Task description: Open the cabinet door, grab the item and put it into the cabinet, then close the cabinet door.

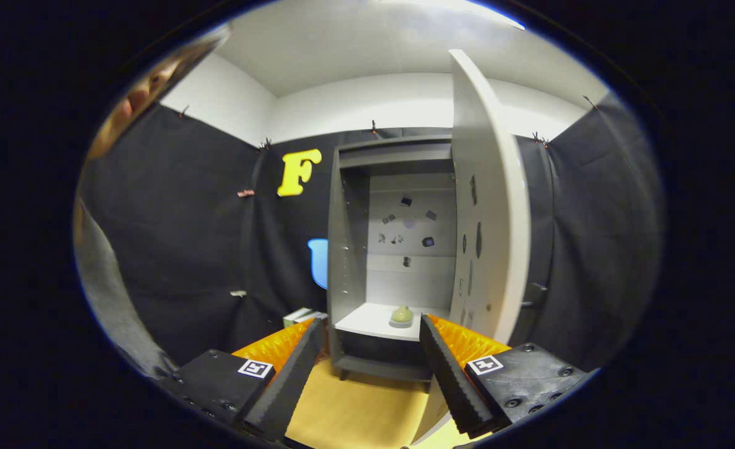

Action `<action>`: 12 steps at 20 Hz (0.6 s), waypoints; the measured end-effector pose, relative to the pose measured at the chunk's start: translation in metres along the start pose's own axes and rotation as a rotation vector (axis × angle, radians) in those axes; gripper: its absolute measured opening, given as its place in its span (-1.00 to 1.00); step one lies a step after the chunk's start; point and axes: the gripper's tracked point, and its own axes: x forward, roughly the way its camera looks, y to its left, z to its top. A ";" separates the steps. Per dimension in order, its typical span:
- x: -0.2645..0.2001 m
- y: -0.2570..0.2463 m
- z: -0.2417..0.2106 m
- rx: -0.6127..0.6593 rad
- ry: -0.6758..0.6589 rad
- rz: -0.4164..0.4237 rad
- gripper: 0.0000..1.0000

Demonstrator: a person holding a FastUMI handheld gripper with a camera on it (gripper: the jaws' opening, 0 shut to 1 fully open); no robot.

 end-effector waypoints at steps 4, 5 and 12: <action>-0.046 -0.051 -0.002 0.054 -0.010 -0.033 0.94; -0.054 -0.066 -0.009 0.055 0.005 -0.060 0.94; -0.060 -0.145 -0.045 0.039 0.058 -0.147 0.95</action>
